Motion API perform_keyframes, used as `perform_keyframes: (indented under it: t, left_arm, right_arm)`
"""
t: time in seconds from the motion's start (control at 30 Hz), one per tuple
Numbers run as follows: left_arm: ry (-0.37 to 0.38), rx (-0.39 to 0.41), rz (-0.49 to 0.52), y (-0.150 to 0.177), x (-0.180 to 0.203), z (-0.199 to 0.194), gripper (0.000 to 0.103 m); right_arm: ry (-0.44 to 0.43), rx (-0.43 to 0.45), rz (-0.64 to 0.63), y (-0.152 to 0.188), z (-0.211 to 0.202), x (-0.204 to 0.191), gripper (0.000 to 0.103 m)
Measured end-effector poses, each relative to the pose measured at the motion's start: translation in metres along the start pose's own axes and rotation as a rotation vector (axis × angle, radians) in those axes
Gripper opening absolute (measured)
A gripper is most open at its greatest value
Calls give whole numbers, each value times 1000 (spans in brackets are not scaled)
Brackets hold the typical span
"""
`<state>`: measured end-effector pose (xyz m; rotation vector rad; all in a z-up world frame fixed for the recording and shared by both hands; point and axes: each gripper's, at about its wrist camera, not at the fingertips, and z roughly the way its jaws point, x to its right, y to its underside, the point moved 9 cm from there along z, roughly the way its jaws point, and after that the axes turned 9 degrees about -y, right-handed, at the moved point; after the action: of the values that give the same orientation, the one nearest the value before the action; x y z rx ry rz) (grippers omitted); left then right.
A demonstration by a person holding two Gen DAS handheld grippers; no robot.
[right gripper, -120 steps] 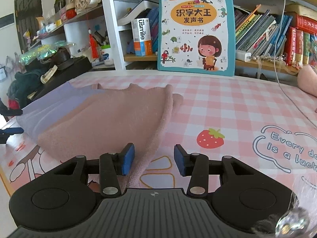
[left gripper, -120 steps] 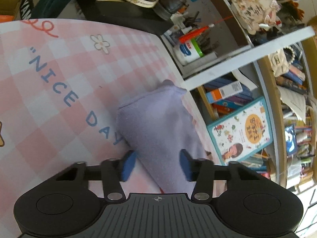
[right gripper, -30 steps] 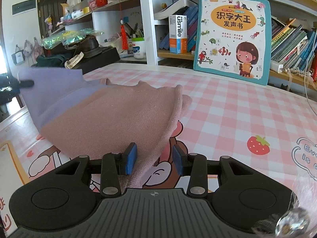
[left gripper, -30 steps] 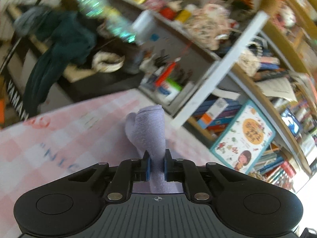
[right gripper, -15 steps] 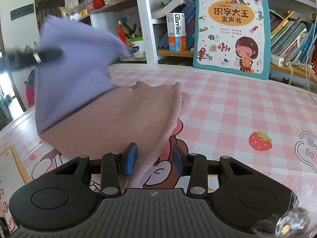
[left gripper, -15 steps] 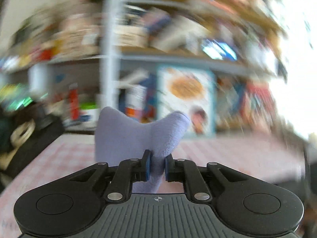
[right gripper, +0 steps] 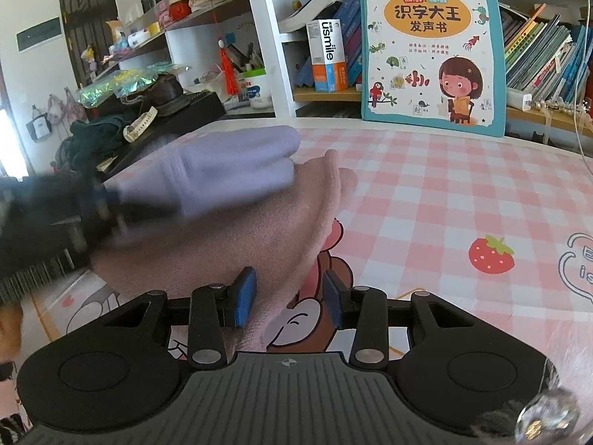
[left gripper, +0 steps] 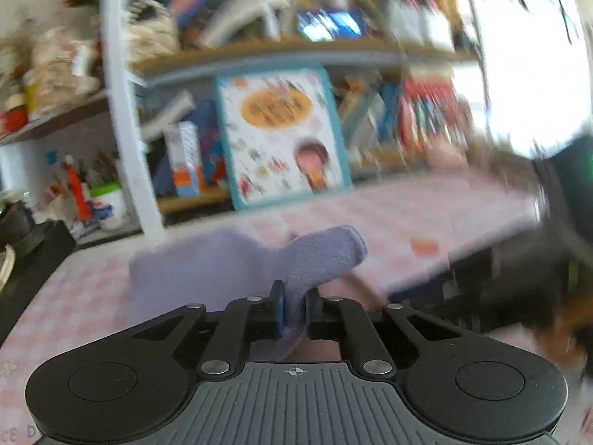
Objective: Fold clothes
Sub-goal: 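Fold the lavender half over the pink half with the left gripper and release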
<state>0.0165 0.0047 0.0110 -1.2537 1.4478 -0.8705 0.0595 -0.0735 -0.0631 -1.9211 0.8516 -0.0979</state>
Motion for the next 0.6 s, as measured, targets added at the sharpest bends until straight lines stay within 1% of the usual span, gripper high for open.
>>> perform_keyframes:
  t: [0.07,0.1,0.13,0.17,0.23,0.27,0.33,0.43,0.53,0.6]
  left_arm:
    - [4,12,7,0,3,-1,7]
    - [13,27,60,-1,9,-6,7]
    - [38,20,129,5,19,-11,7]
    - [68,4,198,13,30,-14,8]
    - [87,-70,317,40,48,-11,10]
    - [79,-86,336,48,51,-9,14]
    - [54,-98,348,59,55,-5,15]
    - [53,-118,286,53,52,-1,16]
    - [64,-122,184,43,43,4,16]
    - [65,-111,105,37,36,4,15]
  right_arm:
    - [0,0,0,0,0,0,37]
    - [0,0,1,0,0,0,37]
    - [-1,1,2,0,0,0,37]
    - [-2,0,4,0,0,1,37]
    - [-7,0,9,0,0,1,37]
    - [-8,0,11,0,0,1,37]
    - [-9,-1,11,0,0,2,37]
    - [-11,-1,14,0,0,2,37]
    - [-14,-1,22,0,0,3,38]
    - [-13,-1,21,0,0,3,38]
